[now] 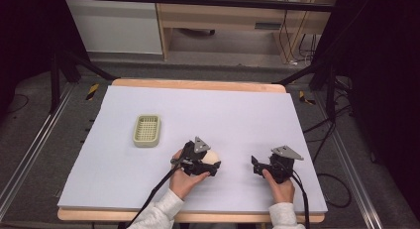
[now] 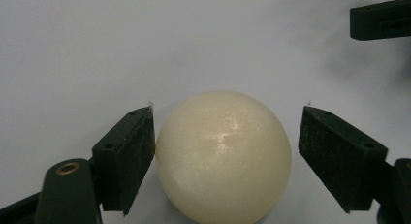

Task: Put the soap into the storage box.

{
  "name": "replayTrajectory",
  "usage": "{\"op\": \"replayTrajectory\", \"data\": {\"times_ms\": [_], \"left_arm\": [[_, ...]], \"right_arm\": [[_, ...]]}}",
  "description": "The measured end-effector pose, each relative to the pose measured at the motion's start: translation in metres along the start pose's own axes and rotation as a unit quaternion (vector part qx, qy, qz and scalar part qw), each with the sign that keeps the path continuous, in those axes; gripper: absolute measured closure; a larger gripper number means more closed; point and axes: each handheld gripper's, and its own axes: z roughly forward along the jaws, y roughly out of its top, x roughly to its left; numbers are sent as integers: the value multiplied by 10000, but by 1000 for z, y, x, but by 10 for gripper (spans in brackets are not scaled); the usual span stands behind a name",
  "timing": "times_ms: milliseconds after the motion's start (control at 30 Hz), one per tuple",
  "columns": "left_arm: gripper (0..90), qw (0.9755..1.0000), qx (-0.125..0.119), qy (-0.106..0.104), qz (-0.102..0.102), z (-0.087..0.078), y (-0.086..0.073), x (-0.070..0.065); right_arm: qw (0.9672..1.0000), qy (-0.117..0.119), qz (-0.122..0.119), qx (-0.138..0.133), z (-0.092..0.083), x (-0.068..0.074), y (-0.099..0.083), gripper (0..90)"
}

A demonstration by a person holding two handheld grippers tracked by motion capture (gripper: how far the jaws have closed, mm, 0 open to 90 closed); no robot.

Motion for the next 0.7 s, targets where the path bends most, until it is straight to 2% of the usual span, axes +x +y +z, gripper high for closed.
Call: {"op": "replayTrajectory", "data": {"times_ms": [700], "left_arm": [[234,9998,156,74,55,8,-4,1]], "right_arm": [[10000,-6,2,12,0,0,0,46]]}}
